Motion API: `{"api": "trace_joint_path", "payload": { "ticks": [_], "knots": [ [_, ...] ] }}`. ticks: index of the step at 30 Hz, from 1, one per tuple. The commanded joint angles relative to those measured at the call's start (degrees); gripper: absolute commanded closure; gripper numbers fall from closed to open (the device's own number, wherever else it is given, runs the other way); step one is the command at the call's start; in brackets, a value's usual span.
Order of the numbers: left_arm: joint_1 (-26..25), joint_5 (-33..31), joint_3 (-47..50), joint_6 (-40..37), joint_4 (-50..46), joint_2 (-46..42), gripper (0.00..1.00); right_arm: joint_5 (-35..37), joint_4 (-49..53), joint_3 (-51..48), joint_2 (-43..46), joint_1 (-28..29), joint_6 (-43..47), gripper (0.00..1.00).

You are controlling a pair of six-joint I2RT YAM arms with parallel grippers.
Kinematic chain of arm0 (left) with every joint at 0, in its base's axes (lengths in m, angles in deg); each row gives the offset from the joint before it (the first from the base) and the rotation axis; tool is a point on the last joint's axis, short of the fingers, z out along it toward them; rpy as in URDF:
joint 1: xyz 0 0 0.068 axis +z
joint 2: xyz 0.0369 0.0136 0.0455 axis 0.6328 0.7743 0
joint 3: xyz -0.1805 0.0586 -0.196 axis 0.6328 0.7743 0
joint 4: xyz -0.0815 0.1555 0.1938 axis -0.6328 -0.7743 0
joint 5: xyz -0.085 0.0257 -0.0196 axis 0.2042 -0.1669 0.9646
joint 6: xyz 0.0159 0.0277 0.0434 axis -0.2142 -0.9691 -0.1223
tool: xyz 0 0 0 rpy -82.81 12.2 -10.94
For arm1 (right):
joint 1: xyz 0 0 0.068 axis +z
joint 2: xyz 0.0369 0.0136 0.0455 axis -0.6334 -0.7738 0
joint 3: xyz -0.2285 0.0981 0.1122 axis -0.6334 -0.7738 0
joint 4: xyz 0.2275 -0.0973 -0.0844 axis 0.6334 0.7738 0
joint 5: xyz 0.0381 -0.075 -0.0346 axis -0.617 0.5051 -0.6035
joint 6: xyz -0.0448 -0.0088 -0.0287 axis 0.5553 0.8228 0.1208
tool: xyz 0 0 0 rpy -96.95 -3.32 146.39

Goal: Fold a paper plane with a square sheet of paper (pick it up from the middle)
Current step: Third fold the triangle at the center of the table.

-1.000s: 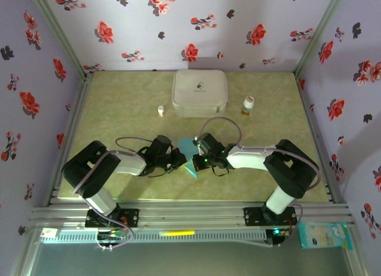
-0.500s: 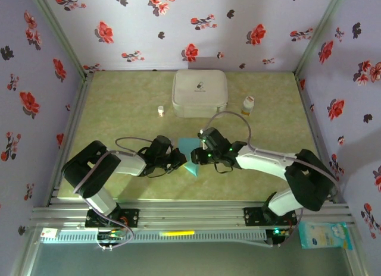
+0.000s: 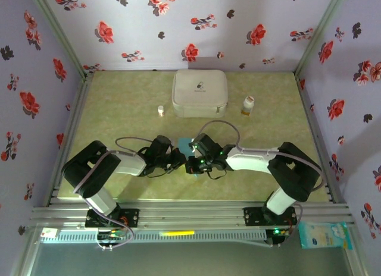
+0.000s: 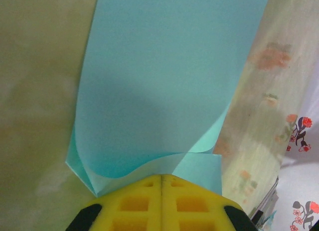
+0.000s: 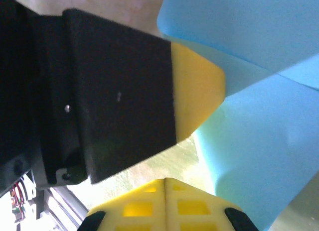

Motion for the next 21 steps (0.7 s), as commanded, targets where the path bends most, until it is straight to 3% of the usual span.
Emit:
{"api": "trace_joint_path", "payload": {
  "ticks": [1, 21],
  "knots": [
    [-0.3, -1.8, 1.1, -1.8, -3.2, 0.6, 1.00, 0.4, 1.7, 2.2, -1.4, 0.0, -0.4, 0.99],
    [-0.3, -1.7, 1.4, -1.6, -2.8, 0.7, 1.00, 1.2, 2.0, -0.6, -3.4, 0.0, -1.3, 0.98]
  ]
}}
